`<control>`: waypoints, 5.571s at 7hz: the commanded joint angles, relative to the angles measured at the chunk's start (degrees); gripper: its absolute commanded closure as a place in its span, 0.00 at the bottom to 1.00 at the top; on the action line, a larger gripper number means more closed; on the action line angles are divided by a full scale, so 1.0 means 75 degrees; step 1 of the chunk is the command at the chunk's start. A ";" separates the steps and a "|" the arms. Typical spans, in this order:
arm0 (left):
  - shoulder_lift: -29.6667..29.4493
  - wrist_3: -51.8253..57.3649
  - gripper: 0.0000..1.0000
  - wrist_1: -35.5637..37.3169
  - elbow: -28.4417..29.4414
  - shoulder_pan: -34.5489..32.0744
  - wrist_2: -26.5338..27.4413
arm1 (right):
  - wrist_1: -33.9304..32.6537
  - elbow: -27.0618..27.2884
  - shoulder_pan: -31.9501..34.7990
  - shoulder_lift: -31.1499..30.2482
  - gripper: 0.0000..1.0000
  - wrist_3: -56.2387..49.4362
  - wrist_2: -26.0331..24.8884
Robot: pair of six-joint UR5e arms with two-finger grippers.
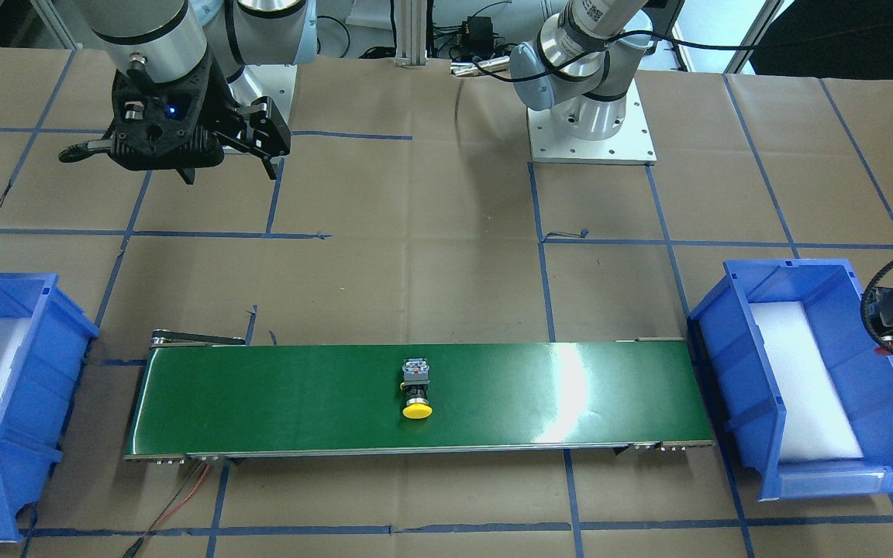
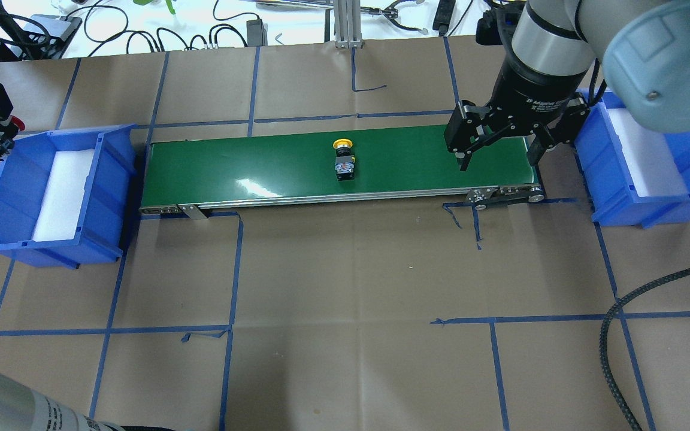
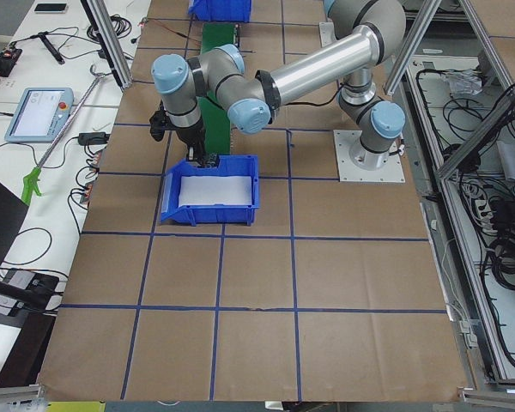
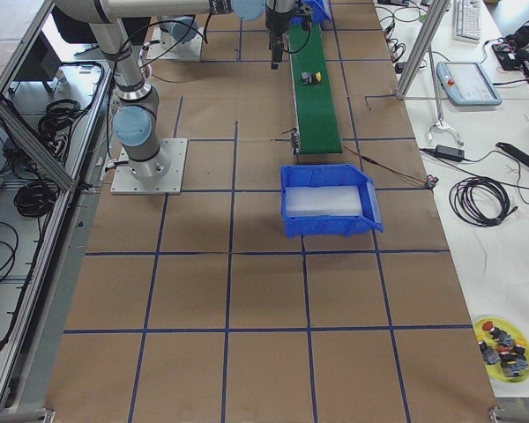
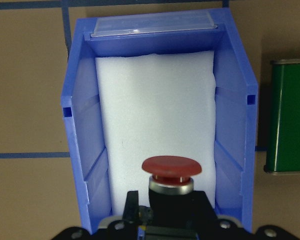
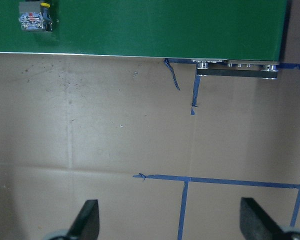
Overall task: Transport two buttons from left to right
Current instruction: 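Lift the red button and carry it with the left gripper to the conveyor, then lower the red button onto the belt and open the left gripper, then raise the left gripper away while the right gripper descends onto the yellow button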
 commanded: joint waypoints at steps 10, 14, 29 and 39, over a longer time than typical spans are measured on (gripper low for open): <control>-0.0153 -0.4425 1.00 0.1552 -0.1305 -0.2978 -0.0271 | -0.0012 0.0000 -0.0003 0.0011 0.00 -0.0013 0.0037; -0.0188 -0.4472 1.00 0.3644 -0.2833 -0.2990 -0.0482 | -0.0001 0.0000 -0.0003 0.0000 0.00 -0.0013 0.0025; 0.2765 -0.4122 0.00 0.0365 -0.2671 -0.3600 -0.0411 | -0.3021 -0.0432 -0.0847 0.2433 0.00 0.0010 0.0060; 0.2871 -0.4144 0.00 0.0341 -0.2600 -0.3623 -0.0411 | -0.3130 -0.0482 -0.0507 0.3973 0.14 -0.0072 0.0001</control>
